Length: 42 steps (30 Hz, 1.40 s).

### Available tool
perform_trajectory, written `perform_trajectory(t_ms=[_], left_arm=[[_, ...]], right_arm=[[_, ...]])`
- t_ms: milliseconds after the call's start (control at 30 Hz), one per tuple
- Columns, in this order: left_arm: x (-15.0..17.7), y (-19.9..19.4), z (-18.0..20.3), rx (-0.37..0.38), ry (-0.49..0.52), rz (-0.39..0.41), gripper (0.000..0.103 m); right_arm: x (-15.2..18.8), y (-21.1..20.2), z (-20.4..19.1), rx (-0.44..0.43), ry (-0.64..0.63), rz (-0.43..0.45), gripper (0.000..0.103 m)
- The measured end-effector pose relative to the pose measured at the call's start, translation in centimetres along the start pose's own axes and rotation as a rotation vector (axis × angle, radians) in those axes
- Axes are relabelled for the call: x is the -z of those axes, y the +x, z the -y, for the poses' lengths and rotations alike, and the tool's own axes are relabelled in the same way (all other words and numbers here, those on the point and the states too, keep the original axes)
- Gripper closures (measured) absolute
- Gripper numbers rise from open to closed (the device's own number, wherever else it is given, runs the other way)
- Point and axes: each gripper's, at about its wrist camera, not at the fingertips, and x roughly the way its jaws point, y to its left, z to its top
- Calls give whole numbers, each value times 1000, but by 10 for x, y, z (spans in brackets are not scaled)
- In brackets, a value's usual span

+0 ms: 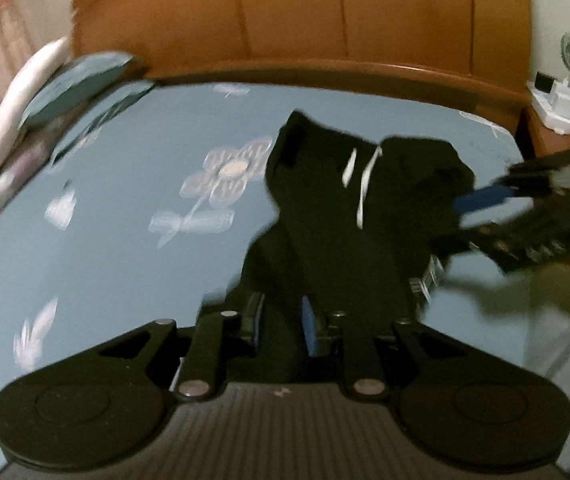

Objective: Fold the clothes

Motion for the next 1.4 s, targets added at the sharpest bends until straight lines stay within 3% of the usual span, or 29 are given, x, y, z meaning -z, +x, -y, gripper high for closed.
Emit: perform_trajectory(t_ms=[133, 300, 433, 500, 833, 1000, 1033, 1067, 1100, 1233, 1400], left_arm=[[54, -42, -5, -23, -64, 1, 71], [105, -73, 3, -26, -101, -5, 68], [132, -89, 20, -47, -69, -4, 67], [142, -92, 31, -104, -28, -2, 63], [149, -83, 87, -292, 207, 64, 59], [140, -63, 97, -339, 304, 41, 55], [140, -59, 98, -361, 322, 28, 63], [140, -57, 98, -375, 327, 14, 84], [139, -57, 96, -373, 320, 3, 98], [138, -73, 84, -384, 283, 20, 98], [132, -95, 38, -451, 160, 25, 99]], right_arm=[[14, -15, -22, -47, -25, 4, 26], [27, -24, -38, -72, -48, -10, 25], [35, -28, -44, -84, -56, -25, 24], [38, -28, -48, -92, -62, -29, 24], [56, -60, -68, -142, -103, -5, 23], [61, -79, -73, -160, -116, 27, 22], [61, -82, -73, -163, -121, 35, 22], [61, -85, -73, -166, -125, 41, 22], [61, -87, -73, -169, -129, 46, 22], [61, -86, -68, -173, -118, 49, 22], [64, -74, -66, -169, -107, 28, 22]])
